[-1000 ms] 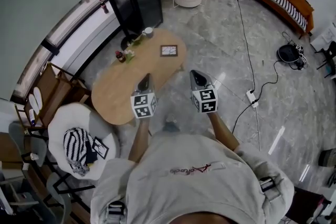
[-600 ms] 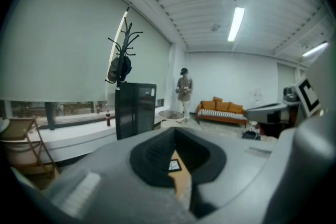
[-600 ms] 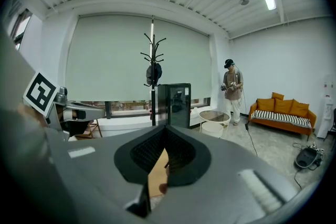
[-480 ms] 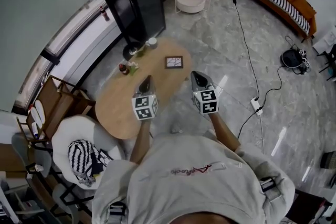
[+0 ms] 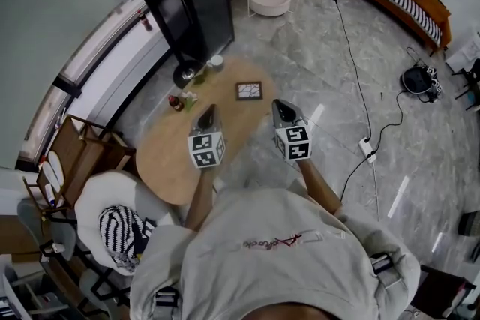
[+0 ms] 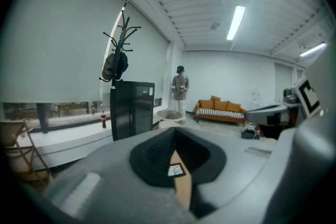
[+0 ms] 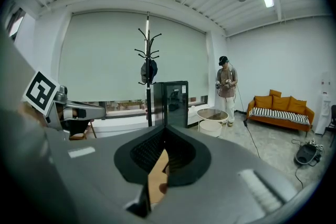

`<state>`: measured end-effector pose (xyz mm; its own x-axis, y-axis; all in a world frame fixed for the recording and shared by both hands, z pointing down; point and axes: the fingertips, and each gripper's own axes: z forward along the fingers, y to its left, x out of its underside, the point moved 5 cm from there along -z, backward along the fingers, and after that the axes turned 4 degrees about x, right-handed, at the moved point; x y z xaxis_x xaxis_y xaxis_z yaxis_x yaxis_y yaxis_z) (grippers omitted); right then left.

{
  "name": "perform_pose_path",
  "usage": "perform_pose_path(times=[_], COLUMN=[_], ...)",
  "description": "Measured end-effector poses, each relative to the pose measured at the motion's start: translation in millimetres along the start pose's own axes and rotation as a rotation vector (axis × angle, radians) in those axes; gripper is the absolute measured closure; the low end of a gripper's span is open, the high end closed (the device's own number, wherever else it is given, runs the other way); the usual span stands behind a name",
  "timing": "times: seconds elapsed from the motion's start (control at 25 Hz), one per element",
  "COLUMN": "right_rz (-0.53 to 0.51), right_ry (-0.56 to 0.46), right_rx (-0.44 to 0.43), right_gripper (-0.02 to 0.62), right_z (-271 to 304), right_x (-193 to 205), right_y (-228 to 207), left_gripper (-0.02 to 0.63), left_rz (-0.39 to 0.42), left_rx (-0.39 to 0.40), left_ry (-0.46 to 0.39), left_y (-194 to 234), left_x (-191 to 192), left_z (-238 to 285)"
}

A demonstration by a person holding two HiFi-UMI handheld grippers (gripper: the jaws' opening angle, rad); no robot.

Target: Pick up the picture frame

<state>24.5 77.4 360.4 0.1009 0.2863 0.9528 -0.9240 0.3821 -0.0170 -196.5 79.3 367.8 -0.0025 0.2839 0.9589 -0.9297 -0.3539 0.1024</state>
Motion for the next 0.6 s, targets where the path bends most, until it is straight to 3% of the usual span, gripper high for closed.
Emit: perform_pose_path(times=[0.6], right_rz=[0.024], right_ry=[0.019], right_rx=[0.021], right_gripper=[0.589], right_z=[-5.9], right_x=[16.8], right_y=[-10.7], left_gripper=[0.604], left_rz=[0.009], left_rx=[0.030], left_ry=[0.034], left_y=[-15.4], left_x=[12.7], left_z=[10.7])
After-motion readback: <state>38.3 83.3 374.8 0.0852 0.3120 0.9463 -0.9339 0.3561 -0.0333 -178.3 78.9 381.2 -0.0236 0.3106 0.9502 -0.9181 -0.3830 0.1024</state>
